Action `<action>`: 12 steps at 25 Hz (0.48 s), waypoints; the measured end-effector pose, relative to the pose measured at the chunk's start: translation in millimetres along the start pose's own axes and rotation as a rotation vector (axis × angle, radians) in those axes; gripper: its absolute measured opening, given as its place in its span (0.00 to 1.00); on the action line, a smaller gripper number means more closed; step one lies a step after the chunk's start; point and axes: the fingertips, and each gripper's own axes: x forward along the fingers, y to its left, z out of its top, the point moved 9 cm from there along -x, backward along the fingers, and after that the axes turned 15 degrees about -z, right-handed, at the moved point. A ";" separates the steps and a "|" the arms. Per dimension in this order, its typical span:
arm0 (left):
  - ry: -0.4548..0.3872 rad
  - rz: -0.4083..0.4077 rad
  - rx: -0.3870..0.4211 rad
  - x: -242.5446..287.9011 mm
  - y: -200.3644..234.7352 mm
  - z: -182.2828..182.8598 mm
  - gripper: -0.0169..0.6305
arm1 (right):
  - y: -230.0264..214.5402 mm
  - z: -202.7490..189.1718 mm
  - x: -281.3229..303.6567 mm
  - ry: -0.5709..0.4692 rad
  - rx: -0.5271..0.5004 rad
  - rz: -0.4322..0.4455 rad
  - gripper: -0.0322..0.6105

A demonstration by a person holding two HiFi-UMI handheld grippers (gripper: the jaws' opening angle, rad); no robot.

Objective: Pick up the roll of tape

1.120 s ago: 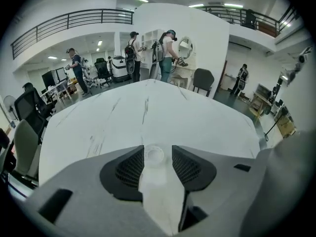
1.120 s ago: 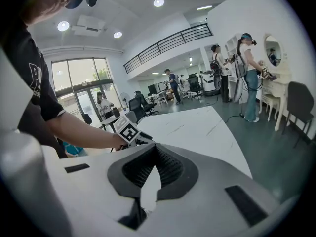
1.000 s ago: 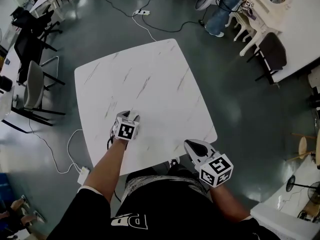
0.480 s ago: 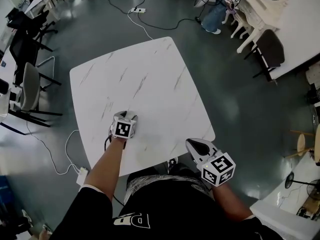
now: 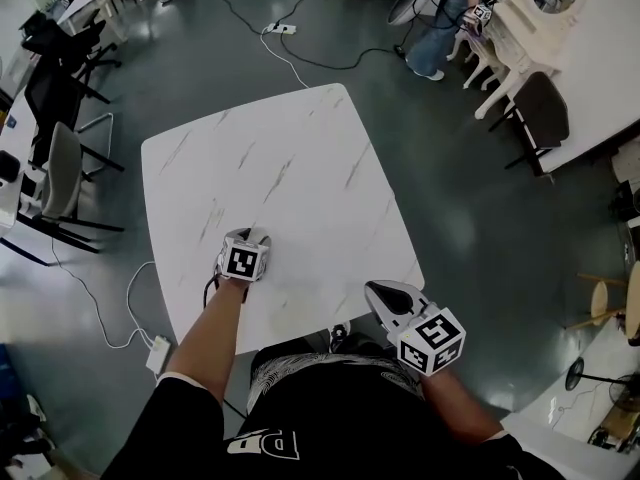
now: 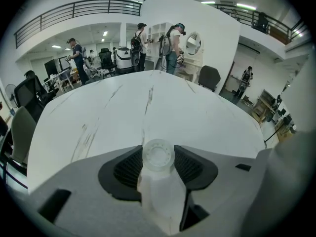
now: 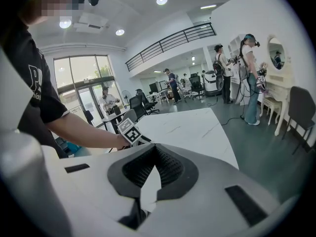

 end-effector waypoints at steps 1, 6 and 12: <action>-0.005 0.004 -0.005 -1.1 0.1 0.8 0.35 | -1.3 0.5 -1.5 -0.001 -0.003 0.001 0.06; -0.028 0.013 -0.025 -8.9 -9.0 6.2 0.35 | -11.4 0.0 -5.6 -0.012 -0.009 0.005 0.06; -0.070 0.004 -0.021 -22.5 -27.2 11.0 0.35 | -14.6 1.9 -6.3 -0.021 -0.028 0.046 0.06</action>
